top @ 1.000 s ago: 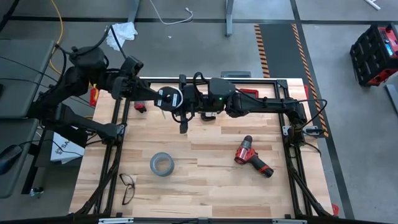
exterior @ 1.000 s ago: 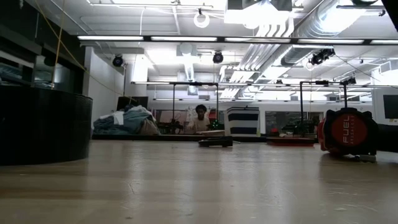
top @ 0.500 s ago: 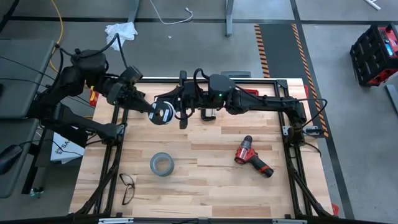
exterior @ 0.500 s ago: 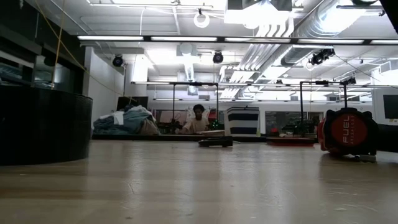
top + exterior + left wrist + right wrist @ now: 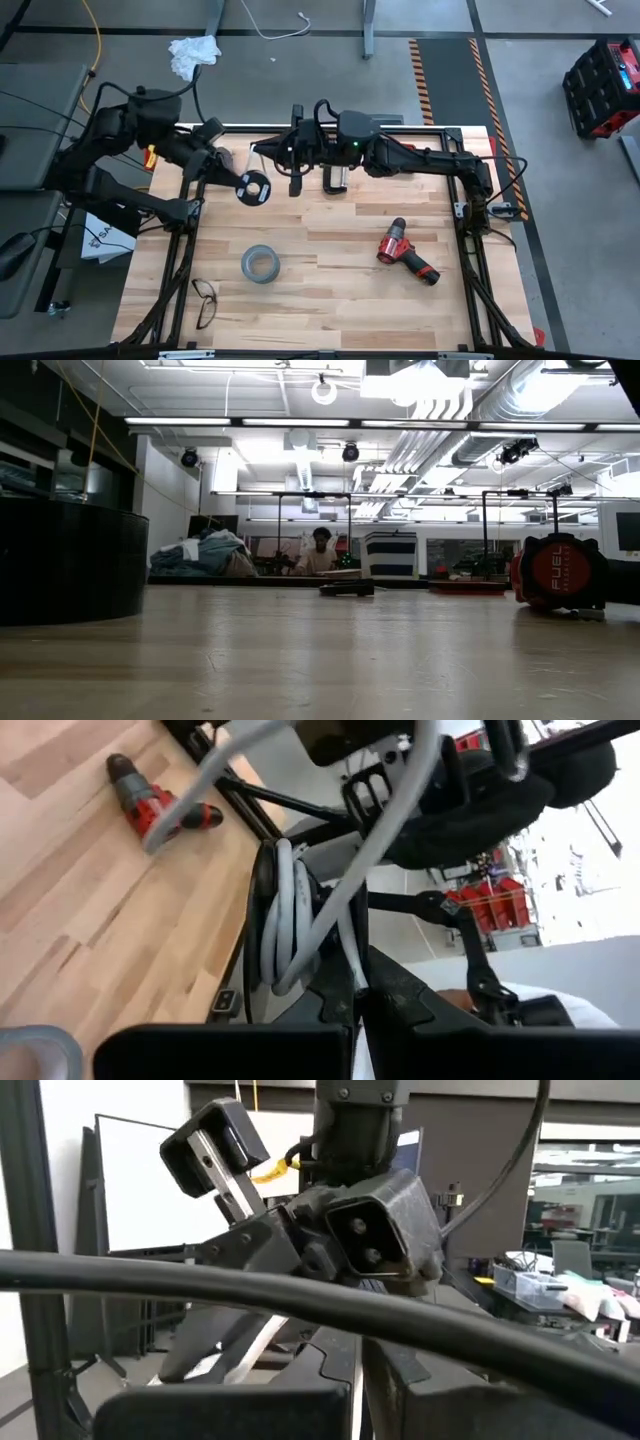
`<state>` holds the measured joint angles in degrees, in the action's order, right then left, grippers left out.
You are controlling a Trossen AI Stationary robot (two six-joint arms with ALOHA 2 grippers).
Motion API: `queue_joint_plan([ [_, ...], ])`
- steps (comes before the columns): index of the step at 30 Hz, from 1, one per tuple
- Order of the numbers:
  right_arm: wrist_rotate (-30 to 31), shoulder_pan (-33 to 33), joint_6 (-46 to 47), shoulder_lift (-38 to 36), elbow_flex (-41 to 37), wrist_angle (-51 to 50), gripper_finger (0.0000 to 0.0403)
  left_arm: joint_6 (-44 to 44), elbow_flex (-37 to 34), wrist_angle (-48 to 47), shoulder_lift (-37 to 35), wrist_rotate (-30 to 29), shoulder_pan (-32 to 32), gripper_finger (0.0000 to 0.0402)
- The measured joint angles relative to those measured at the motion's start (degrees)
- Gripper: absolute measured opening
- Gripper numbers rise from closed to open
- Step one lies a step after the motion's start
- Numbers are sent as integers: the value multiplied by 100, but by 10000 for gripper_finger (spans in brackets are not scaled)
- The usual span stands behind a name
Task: Coil cords
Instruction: Coil the white wire
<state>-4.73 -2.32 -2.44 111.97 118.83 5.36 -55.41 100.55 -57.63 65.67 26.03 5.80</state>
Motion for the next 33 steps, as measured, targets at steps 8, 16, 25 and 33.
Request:
queue_joint_plan([
  [8,0,-185,-21,-44,-2,-484,0,331,0,-294,-185,-360,38,1],
  [16,12,-395,-69,-269,-2,-1067,0,1137,0,-596,-453,-1606,59,1],
  [25,87,-454,-57,-344,-2,-1653,0,2222,0,-427,-569,-2901,57,1],
  [33,171,-456,-55,-344,-2,-1762,0,2566,0,459,-562,-2684,57,1],
])
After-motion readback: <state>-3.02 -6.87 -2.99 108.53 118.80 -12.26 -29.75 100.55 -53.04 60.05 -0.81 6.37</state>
